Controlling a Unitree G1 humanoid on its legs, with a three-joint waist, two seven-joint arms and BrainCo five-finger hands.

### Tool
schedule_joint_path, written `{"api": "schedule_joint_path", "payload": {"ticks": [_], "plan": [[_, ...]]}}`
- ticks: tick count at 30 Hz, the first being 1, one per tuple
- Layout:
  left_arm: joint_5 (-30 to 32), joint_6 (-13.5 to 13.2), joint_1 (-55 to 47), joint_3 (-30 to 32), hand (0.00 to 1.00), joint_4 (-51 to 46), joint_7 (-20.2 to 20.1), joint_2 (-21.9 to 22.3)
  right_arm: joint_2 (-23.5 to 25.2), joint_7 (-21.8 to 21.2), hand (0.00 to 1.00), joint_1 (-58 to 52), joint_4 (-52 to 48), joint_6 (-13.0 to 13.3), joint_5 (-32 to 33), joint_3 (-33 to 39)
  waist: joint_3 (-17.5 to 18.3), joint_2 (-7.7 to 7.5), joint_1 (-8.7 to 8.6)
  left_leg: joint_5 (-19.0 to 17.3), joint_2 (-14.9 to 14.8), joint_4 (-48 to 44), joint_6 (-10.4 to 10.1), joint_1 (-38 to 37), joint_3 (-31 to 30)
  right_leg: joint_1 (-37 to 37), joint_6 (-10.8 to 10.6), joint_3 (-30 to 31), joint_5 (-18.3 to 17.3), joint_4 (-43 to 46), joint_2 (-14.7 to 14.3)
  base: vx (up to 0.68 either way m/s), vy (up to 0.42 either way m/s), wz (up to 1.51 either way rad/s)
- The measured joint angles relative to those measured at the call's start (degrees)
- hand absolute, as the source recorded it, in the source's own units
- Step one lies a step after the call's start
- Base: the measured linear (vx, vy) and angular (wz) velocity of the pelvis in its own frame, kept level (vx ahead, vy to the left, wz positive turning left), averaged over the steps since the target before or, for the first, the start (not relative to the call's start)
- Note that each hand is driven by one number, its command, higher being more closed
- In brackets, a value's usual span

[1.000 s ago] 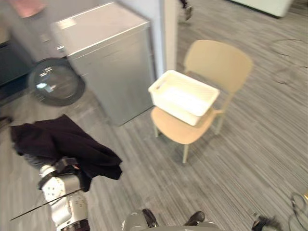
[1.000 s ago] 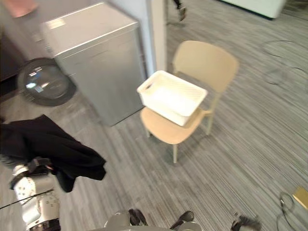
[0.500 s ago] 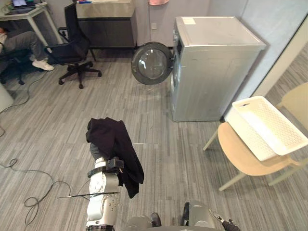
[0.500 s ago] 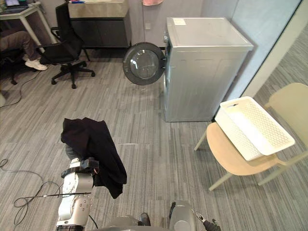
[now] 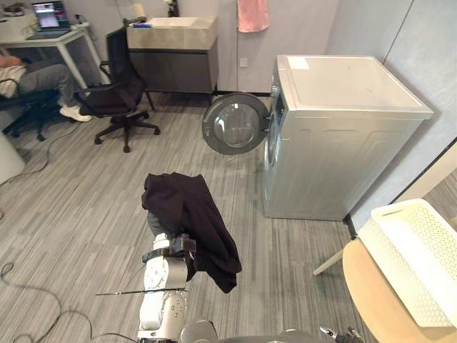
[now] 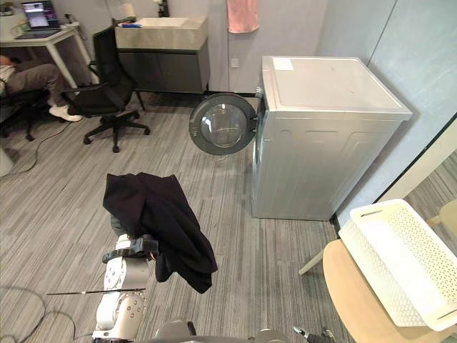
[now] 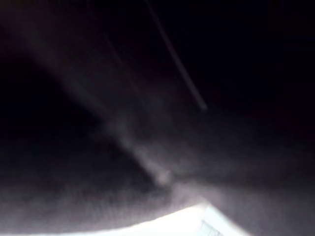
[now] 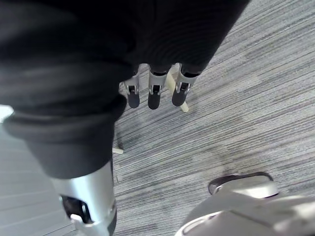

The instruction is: Pick up the laundry basket with both hands and put the clothes into the washing machine.

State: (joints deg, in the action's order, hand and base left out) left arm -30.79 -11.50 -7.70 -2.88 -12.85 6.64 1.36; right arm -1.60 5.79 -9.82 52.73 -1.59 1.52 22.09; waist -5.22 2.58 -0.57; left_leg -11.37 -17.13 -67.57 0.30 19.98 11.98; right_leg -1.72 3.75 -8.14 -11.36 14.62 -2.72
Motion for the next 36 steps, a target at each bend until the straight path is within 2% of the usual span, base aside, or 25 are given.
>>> {"api": "schedule_joint_path", "payload": {"ticks": [1, 3, 5, 6, 7, 8, 10, 11, 12, 13, 14, 15, 16, 17, 20, 23, 24, 26, 27, 28, 29, 30, 34, 35, 36], "plan": [[0.01, 0.0, 0.28, 0.09, 1.0, 0.08, 0.0, -0.34, 0.2, 0.21, 0.0, 0.96, 0.04, 0.0, 0.01, -0.64, -0.37, -0.63, 0.07, -0.88, 0.4, 1.94, 0.25, 0.85, -0.25, -1.11, -0.01, 0.63, 0.01, -0.71, 0.49, 0.53, 0.065, -0.46], [0.02, 0.0, 0.86, 0.14, 1.0, 1.31, -0.08, -1.76, 1.02, 0.34, 0.0, 2.19, 0.23, 0.29, 0.06, -2.77, -1.33, -2.6, 0.16, -1.97, 2.4, 16.02, 0.85, 2.48, -1.33, -4.61, -0.07, 2.16, -0.02, -1.97, 2.36, 0.48, 0.153, -0.42], [0.03, 0.01, 1.9, 0.14, 1.0, 3.44, -0.08, -2.38, 1.35, 0.35, 0.0, 2.66, 0.48, 0.8, 0.08, -3.18, -1.6, -3.47, 0.17, -1.49, 4.48, 26.89, 0.28, 3.0, -3.92, -6.51, -1.75, 2.33, -1.03, -1.64, 3.99, 0.34, 0.201, -0.23], [0.06, 0.05, 2.56, 0.14, 1.0, 4.55, 0.05, -2.46, 1.18, 0.37, 0.0, 2.72, 1.08, 1.32, 0.12, -3.62, -1.11, -3.28, 0.15, 3.59, 6.79, 38.23, -1.37, 3.16, -6.98, -7.34, -5.31, 2.5, -3.46, -0.32, 4.92, 0.39, 0.269, -0.2], [0.07, 0.03, 2.54, -0.01, 1.0, 4.52, 0.03, -2.37, 0.76, 0.3, 0.0, 2.63, 1.38, 1.4, 0.14, -3.72, -0.49, -2.04, 0.06, 9.03, 6.81, 42.95, -0.76, 2.86, -8.06, -7.3, -6.56, 2.71, -4.77, 0.54, 4.61, 0.45, 0.335, -0.29], [0.07, 0.0, 3.03, -0.08, 1.0, 4.82, 0.02, -3.06, 1.56, 0.33, 0.0, 3.62, 3.51, 1.41, 0.47, -3.41, -0.11, -3.56, 0.14, 13.34, 7.39, 42.6, -3.26, 3.41, -7.87, -7.99, -7.68, 3.59, -8.86, 2.22, 5.78, 0.28, 0.212, -0.11], [0.05, 0.48, 4.35, 0.08, 1.0, 6.65, 0.73, -4.77, 3.42, 0.14, 0.0, 3.67, 5.25, 1.44, 0.85, -2.6, 0.31, -6.91, -0.45, 9.96, 9.85, 40.44, -1.67, 3.59, -6.29, -8.47, -8.39, 3.69, -9.0, 2.44, 8.81, 0.34, 0.219, 0.02], [0.04, 0.91, 4.17, 0.05, 1.0, 6.66, 1.1, -4.92, 3.74, 0.16, 0.0, 3.66, 5.96, 1.57, 1.33, -1.32, 0.74, -7.56, -0.26, 7.7, 10.2, 38.9, -1.22, 3.46, -5.43, -8.05, -8.91, 4.03, -7.35, 4.11, 9.58, 0.33, 0.226, -0.11], [0.06, 1.12, 4.18, -0.03, 1.0, 6.66, 1.11, -4.93, 3.67, 0.19, 0.0, 3.67, 6.38, 1.68, 1.38, -0.5, 0.59, -7.34, -0.16, 6.07, 10.48, 38.31, -1.2, 3.06, -4.87, -7.24, -9.19, 4.23, -6.71, 6.81, 9.99, 0.29, 0.296, -0.29], [0.08, 1.21, 4.19, -0.02, 1.0, 6.66, 1.12, -5.11, 3.55, 0.4, 0.0, 3.75, 6.43, 1.93, 1.43, 0.95, 0.44, -7.26, -0.14, 3.57, 11.0, 38.01, -0.88, 1.5, -3.73, -2.76, -10.03, 4.4, -4.81, 17.48, 11.57, 0.2, 0.252, -0.28], [0.09, 1.25, 4.18, -0.15, 1.0, 6.66, 1.12, -5.49, 3.48, 0.49, 0.0, 3.74, 6.13, 2.27, 1.45, 1.71, -0.02, -7.0, -0.23, 2.59, 11.17, 38.46, -0.81, -0.48, -2.91, 1.65, -11.86, 4.66, -0.7, 27.03, 13.35, 0.27, 0.296, -0.32], [0.09, 1.24, 4.17, -0.97, 1.0, 6.68, 1.14, -6.41, 3.32, 0.61, 0.0, 3.34, 4.87, 2.37, 2.17, 2.24, -0.8, -6.25, -0.48, 1.44, 11.34, 39.3, -0.09, -3.72, -1.72, 5.82, -13.84, 5.26, 6.74, 36.03, 14.83, 0.27, 0.215, -0.33], [0.35, 1.09, 4.11, -1.31, 1.0, 6.65, 1.22, -7.24, 3.3, 0.7, 0.0, 2.9, 3.67, 2.47, 2.55, 2.08, -1.11, -6.1, -0.65, 0.64, 11.14, 40.16, 0.14, -6.29, -1.02, 8.23, -12.92, 4.87, 6.77, 40.8, 15.08, 0.27, 0.196, -0.43], [0.62, 1.02, 3.98, -1.24, 1.0, 6.67, 1.64, -7.96, 3.35, 0.8, 0.0, 2.32, 2.09, 2.86, 2.48, 1.06, -1.15, -6.15, -0.96, 0.45, 11.11, 42.57, 0.21, -9.53, 0.18, 11.28, -9.15, 3.19, 2.93, 43.84, 15.26, 0.21, 0.134, -0.44], [0.66, 0.0, 3.85, -1.55, 1.0, 6.67, 2.26, -8.03, 3.46, 1.83, 0.0, 1.21, -1.02, 4.14, 2.34, -0.48, -1.01, -5.22, -2.1, 0.24, 10.04, 46.83, -0.2, -13.89, 2.36, 15.74, -6.75, -2.41, -1.8, 35.59, 13.08, 0.2, 0.039, -0.32], [0.58, -0.28, 3.84, -1.56, 1.0, 6.64, 2.32, -6.57, 3.62, 2.42, 0.0, 0.27, -3.48, 3.79, 2.36, -0.48, -1.03, -4.41, -2.4, -1.1, 7.56, 44.8, -1.86, -14.87, 2.73, 17.13, -6.78, -4.66, -2.15, 19.93, 11.12, 0.32, -0.09, -0.11], [0.62, -0.29, 3.88, -1.49, 1.0, 6.65, 2.32, -6.02, 3.96, 2.77, 0.0, -0.63, -4.65, 3.58, 2.36, -0.96, -0.72, -4.91, -2.37, -2.13, 6.78, 42.42, -3.01, -14.49, 2.77, 16.22, -6.76, -4.51, 0.56, 13.27, 10.75, 0.29, -0.148, 0.04], [1.29, -0.23, 3.8, -1.09, 1.0, 7.05, 2.26, -5.4, 4.8, 2.08, 0.0, -1.77, -5.56, 3.53, 3.01, -1.97, 0.1, -6.61, -2.35, -4.57, 6.08, 39.38, -5.3, -14.89, 3.0, 13.46, -5.74, -5.05, 7.96, 7.19, 11.19, 0.27, -0.217, 0.14], [1.29, -0.11, 2.9, -0.91, 1.0, 7.13, 2.25, -3.33, 4.18, 1.5, 0.0, -1.98, -6.34, 3.63, 3.67, -1.76, 0.27, -4.36, -2.18, -5.02, 3.89, 40.03, -5.85, -15.93, 3.38, 11.7, -5.33, -5.91, 8.07, 5.68, 8.96, 0.23, -0.201, 0.04], [1.29, -0.15, 2.51, -0.91, 1.0, 6.99, 2.2, -2.46, 3.78, 1.49, 0.0, -2.12, -6.5, 3.72, 3.72, -1.78, 0.72, -3.64, -1.89, -5.08, 3.32, 41.03, -5.99, -16.55, 4.15, 11.03, -5.22, -5.92, 7.95, 4.13, 8.17, 0.19, -0.152, -0.22], [1.29, -0.16, 2.03, -1.04, 1.0, 6.94, 2.0, -0.67, 3.11, 1.38, 0.0, -1.96, -6.93, 3.75, 4.26, -1.85, 1.54, -2.3, -1.46, -4.59, 2.3, 44.17, -6.97, -18.21, 5.91, 10.3, -4.75, -5.78, 8.27, 1.82, 6.69, 0.21, -0.14, -0.21], [1.3, -0.15, 1.81, -0.93, 1.0, 6.94, 2.01, -0.18, 3.14, 1.31, 0.0, -1.56, -7.09, 3.8, 4.71, -2.02, 1.72, -1.95, -1.46, -3.88, 2.15, 46.11, -7.88, -19.46, 6.4, 9.43, -4.5, -5.8, 8.44, 0.81, 6.07, 0.2, -0.138, -0.2], [2.24, -0.15, 1.42, -0.47, 1.0, 6.99, 1.92, 0.33, 3.83, 0.32, 0.0, -1.49, -7.35, 4.24, 4.83, -2.93, 2.53, -1.99, -1.47, -2.16, 2.32, 50.83, -8.63, -22.63, 8.0, 8.07, -4.4, -5.2, 8.5, -1.07, 4.74, 0.12, -0.074, -0.12], [2.33, -0.15, 0.79, 5.66, 1.0, 13.41, 1.63, -4.35, 0.96, -0.92, 0.0, -1.25, -2.25, 4.26, 4.82, -5.02, 5.01, -2.37, -1.84, 0.62, 9.07, 55.6, -5.22, -21.35, 6.83, 5.05, -6.36, -3.99, 18.21, -15.04, 7.86, 0.02, -0.007, -0.05], [2.33, -0.15, 0.79, 5.66, 1.0, 13.41, 1.63, -4.35, 0.96, -0.92, 0.0, -1.24, -2.26, 4.26, 4.82, -5.03, 5.01, -2.37, -1.84, 0.62, 9.07, 55.6, -5.22, -21.35, 6.83, 5.05, -6.36, -3.99, 18.21, -15.04, 7.86, 0.0, 0.0, 0.0]]}}
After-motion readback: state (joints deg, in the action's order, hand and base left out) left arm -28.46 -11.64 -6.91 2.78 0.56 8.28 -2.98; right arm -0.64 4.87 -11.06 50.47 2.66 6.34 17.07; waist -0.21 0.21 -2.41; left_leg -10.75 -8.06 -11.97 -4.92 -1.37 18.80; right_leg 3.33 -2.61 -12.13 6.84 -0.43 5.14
